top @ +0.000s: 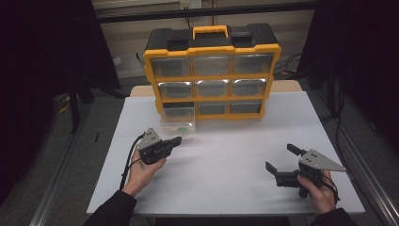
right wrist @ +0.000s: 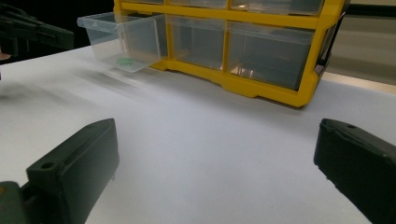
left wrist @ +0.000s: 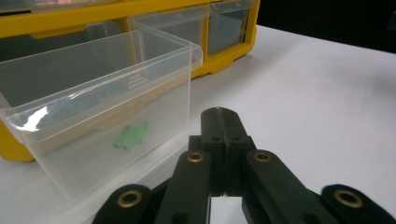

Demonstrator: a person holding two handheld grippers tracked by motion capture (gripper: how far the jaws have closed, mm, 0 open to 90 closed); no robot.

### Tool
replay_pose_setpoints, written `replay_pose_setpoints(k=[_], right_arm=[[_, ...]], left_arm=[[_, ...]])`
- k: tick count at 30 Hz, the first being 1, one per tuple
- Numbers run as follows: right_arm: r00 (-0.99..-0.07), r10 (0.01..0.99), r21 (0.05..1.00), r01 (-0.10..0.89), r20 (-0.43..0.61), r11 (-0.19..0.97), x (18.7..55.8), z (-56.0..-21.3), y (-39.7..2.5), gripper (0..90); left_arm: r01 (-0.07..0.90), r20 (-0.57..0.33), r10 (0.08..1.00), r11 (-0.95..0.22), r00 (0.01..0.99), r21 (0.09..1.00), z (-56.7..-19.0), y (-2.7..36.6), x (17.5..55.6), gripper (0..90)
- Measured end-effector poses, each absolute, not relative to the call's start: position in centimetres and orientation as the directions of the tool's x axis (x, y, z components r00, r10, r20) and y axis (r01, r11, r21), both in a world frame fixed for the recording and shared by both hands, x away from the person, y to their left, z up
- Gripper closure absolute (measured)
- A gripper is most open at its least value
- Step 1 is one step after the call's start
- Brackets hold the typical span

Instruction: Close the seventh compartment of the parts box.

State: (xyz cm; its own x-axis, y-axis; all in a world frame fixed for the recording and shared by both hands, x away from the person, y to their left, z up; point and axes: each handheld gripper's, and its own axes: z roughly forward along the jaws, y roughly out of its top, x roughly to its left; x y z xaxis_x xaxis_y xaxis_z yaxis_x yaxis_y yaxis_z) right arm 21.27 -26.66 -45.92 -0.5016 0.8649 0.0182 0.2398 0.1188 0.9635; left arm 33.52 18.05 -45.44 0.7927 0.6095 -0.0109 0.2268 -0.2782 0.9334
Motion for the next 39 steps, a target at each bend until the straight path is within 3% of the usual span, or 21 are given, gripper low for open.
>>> replay_pose_setpoints(k=[39], right_arm=[[-0.503, 0.864, 0.964, 0.239, 0.017, 0.12, 21.3, -46.0, -26.6, 0.0]], left_arm=[[0.244, -0.006, 0.63, -0.292, 0.777, 0.925, -46.4, 16.6, 37.8, 90.0]])
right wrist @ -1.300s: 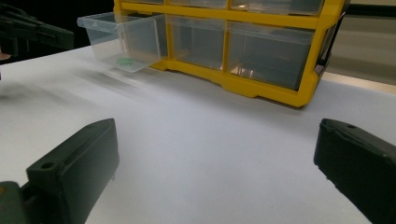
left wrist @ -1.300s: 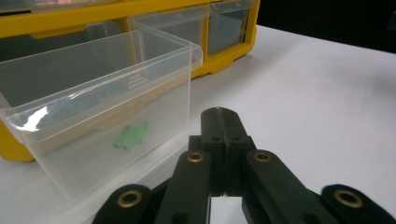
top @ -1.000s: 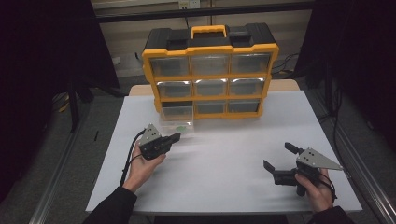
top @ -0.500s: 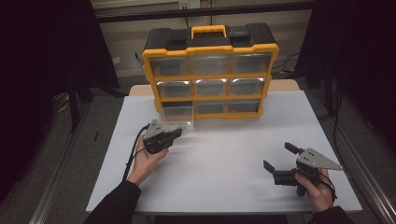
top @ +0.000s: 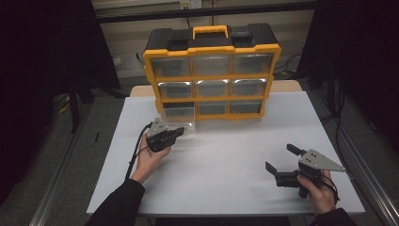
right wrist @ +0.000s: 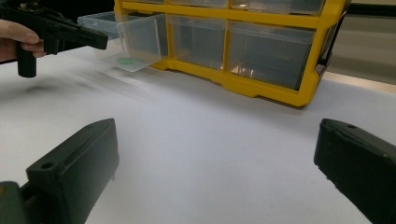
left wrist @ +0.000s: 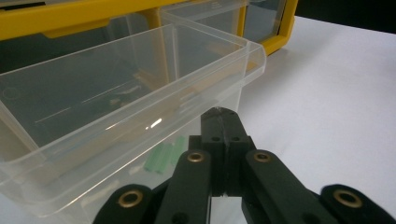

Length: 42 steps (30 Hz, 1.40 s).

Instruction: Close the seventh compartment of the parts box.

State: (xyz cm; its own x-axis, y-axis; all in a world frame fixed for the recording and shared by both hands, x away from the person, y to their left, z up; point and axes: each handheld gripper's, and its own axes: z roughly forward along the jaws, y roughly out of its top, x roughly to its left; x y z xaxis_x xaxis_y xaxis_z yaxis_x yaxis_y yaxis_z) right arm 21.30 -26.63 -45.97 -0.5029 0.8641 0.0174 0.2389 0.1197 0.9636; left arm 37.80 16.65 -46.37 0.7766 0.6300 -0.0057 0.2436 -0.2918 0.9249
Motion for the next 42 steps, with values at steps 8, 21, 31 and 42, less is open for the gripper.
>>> replay_pose_setpoints(k=[8, 21, 31, 42], right_arm=[[-0.499, 0.866, 0.964, 0.239, 0.018, 0.118, 21.3, -46.0, -26.6, 0.0], [-0.5, 0.866, 0.964, 0.238, 0.017, 0.119, 21.3, -46.0, -26.6, 0.0], [-0.501, 0.865, 0.964, 0.238, 0.017, 0.119, 21.3, -46.0, -26.6, 0.0], [-0.498, 0.867, 0.965, 0.237, 0.018, 0.116, 21.3, -46.0, -26.6, 0.0]], left_arm=[[0.249, 0.001, 0.664, -0.282, 0.748, 0.927, -46.2, 16.9, 38.0, 90.0], [0.246, 0.008, 0.669, -0.284, 0.744, 0.927, -46.0, 16.8, 38.3, 90.0], [0.246, -0.007, 0.657, -0.272, 0.753, 0.93, -46.0, 16.8, 38.8, 90.0], [0.245, 0.009, 0.673, -0.281, 0.739, 0.928, -45.9, 16.7, 39.0, 90.0]])
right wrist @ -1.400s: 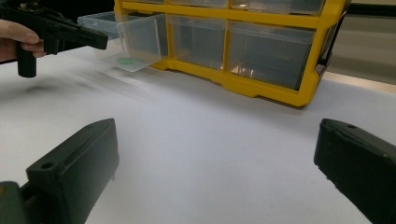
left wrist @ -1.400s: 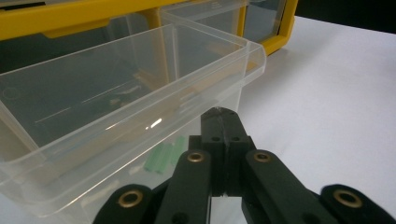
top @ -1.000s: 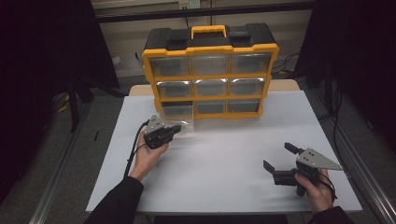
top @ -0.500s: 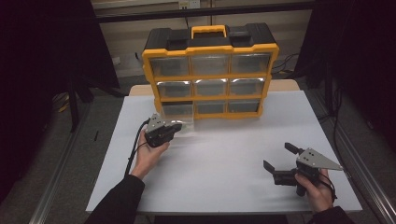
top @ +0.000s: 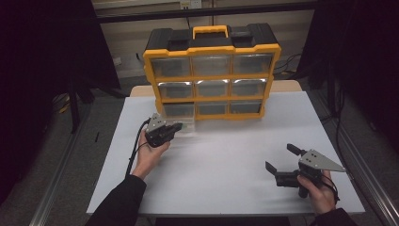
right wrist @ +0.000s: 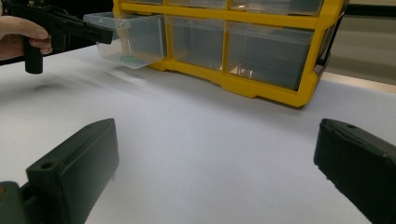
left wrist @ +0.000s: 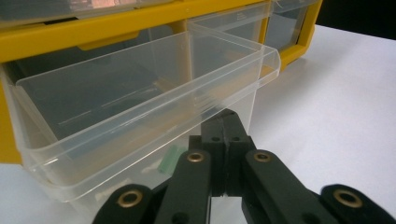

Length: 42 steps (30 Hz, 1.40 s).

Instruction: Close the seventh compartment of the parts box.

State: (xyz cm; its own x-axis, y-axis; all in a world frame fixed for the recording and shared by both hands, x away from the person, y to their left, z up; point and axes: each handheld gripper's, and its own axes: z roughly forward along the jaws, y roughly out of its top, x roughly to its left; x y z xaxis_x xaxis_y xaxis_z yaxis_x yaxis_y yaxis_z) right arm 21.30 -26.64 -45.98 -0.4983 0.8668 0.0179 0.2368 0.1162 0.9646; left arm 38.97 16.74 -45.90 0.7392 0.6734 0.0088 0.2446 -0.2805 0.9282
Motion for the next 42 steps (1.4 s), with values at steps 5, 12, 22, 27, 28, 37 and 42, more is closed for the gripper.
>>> replay_pose_setpoints(k=[5, 12, 22, 27, 28, 37, 42], right_arm=[[-0.491, 0.871, 0.966, 0.237, 0.026, 0.105, 21.3, -46.0, -26.7, 0.1], [-0.484, 0.875, 0.967, 0.236, 0.028, 0.1, 21.3, -46.0, -26.6, 0.3], [-0.488, 0.873, 0.966, 0.237, 0.027, 0.102, 21.3, -46.0, -26.6, 0.2], [-0.485, 0.874, 0.967, 0.236, 0.028, 0.1, 21.3, -46.0, -26.6, 0.2], [-0.486, 0.874, 0.967, 0.236, 0.028, 0.1, 21.3, -46.0, -26.6, 0.2], [-0.486, 0.873, 0.966, 0.237, 0.026, 0.103, 21.3, -46.0, -26.6, 0.2], [-0.485, 0.874, 0.967, 0.235, 0.026, 0.102, 21.3, -46.0, -26.6, 0.2]], left_arm=[[0.248, 0.005, 0.675, -0.277, 0.738, 0.928, -45.8, 16.6, 39.2, 90.0], [0.256, 0.012, 0.692, -0.283, 0.722, 0.925, -45.7, 16.6, 39.4, 90.0], [0.253, 0.011, 0.682, -0.285, 0.731, 0.925, -45.7, 16.5, 40.3, 90.0], [0.252, 0.026, 0.692, -0.298, 0.722, 0.921, -45.7, 16.3, 40.4, 90.0], [0.25, 0.021, 0.687, -0.292, 0.726, 0.923, -45.7, 16.4, 40.5, 90.0], [0.259, 0.021, 0.703, -0.289, 0.711, 0.922, -45.7, 16.4, 40.9, 90.0], [0.26, 0.021, 0.703, -0.29, 0.711, 0.921, -45.8, 16.3, 41.3, 90.0]])
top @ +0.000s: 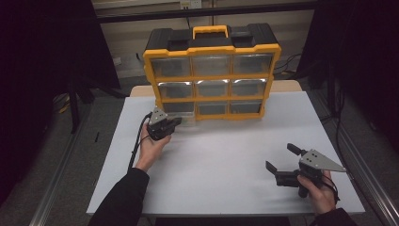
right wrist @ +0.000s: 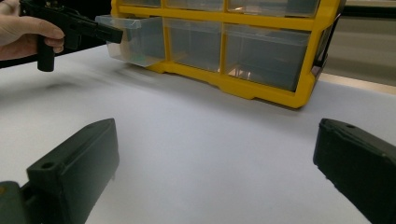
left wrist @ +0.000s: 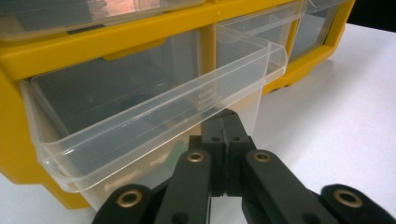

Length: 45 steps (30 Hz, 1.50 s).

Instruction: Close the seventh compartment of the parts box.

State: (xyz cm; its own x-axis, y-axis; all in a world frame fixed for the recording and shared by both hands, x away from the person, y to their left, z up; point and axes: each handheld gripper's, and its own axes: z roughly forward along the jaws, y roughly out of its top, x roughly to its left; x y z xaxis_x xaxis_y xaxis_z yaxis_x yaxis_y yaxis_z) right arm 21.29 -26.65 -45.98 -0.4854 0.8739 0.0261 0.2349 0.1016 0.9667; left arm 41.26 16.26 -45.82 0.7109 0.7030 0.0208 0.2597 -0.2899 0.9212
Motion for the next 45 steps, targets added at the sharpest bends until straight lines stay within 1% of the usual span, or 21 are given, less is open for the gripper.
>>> replay_pose_setpoints(k=[5, 6, 9, 14, 15, 16, 19, 20, 33, 35, 38, 40, 42, 45], right_arm=[[-0.486, 0.874, 0.967, 0.235, 0.026, 0.102, 21.3, -46.0, -26.6, 0.2], [-0.485, 0.874, 0.967, 0.234, 0.026, 0.101, 21.3, -46.0, -26.7, 0.2], [-0.486, 0.874, 0.967, 0.235, 0.026, 0.101, 21.3, -46.0, -26.7, 0.2], [-0.486, 0.874, 0.967, 0.234, 0.025, 0.103, 21.3, -46.0, -26.7, 0.2], [-0.488, 0.872, 0.967, 0.233, 0.023, 0.105, 21.3, -46.0, -26.7, 0.2], [-0.487, 0.873, 0.967, 0.233, 0.024, 0.103, 21.3, -46.0, -26.7, 0.2], [-0.49, 0.871, 0.967, 0.232, 0.023, 0.105, 21.3, -46.0, -26.7, 0.2], [-0.488, 0.873, 0.967, 0.232, 0.023, 0.105, 21.3, -46.0, -26.7, 0.2], [-0.493, 0.87, 0.967, 0.232, 0.021, 0.108, 21.2, -46.0, -26.7, 0.2], [-0.489, 0.872, 0.967, 0.231, 0.022, 0.105, 21.3, -46.0, -26.7, 0.2], [-0.488, 0.872, 0.967, 0.232, 0.022, 0.106, 21.3, -46.0, -26.7, 0.2], [-0.489, 0.872, 0.967, 0.233, 0.023, 0.106, 21.3, -46.0, -26.7, 0.2], [-0.489, 0.872, 0.966, 0.235, 0.023, 0.106, 21.2, -45.9, -26.7, 0.2], [-0.489, 0.872, 0.967, 0.232, 0.022, 0.106, 21.3, -46.0, -26.7, 0.2]], left_arm=[[0.27, 0.008, 0.705, -0.282, 0.709, 0.921, -45.9, 16.0, 41.4, 90.0], [0.258, 0.032, 0.704, -0.302, 0.709, 0.918, -45.8, 16.1, 41.5, 90.0], [0.26, 0.027, 0.709, -0.294, 0.705, 0.92, -45.9, 16.1, 41.7, 90.0], [0.275, 0.005, 0.717, -0.274, 0.697, 0.922, -46.0, 16.1, 42.0, 90.0], [0.274, 0.014, 0.722, -0.281, 0.692, 0.92, -45.9, 16.1, 42.0, 90.0], [0.286, -0.009, 0.724, -0.261, 0.69, 0.922, -45.9, 15.9, 41.8, 90.0], [0.268, 0.027, 0.723, -0.29, 0.691, 0.919, -45.7, 16.1, 41.9, 90.0], [0.281, 0.007, 0.725, -0.275, 0.689, 0.919, -45.8, 16.0, 41.9, 90.0], [0.285, 0.008, 0.74, -0.268, 0.672, 0.92, -46.0, 15.8, 42.5, 90.0], [0.276, 0.028, 0.739, -0.287, 0.673, 0.917, -45.9, 15.8, 42.6, 90.0], [0.284, 0.013, 0.747, -0.269, 0.665, 0.92, -46.0, 15.7, 42.7, 90.0], [0.285, 0.018, 0.741, -0.28, 0.671, 0.917, -45.9, 15.7, 42.8, 90.0], [0.27, 0.042, 0.743, -0.295, 0.668, 0.917, -45.8, 15.5, 42.9, 90.0], [0.273, 0.039, 0.749, -0.289, 0.662, 0.917, -45.8, 15.3, 43.0, 90.0]])
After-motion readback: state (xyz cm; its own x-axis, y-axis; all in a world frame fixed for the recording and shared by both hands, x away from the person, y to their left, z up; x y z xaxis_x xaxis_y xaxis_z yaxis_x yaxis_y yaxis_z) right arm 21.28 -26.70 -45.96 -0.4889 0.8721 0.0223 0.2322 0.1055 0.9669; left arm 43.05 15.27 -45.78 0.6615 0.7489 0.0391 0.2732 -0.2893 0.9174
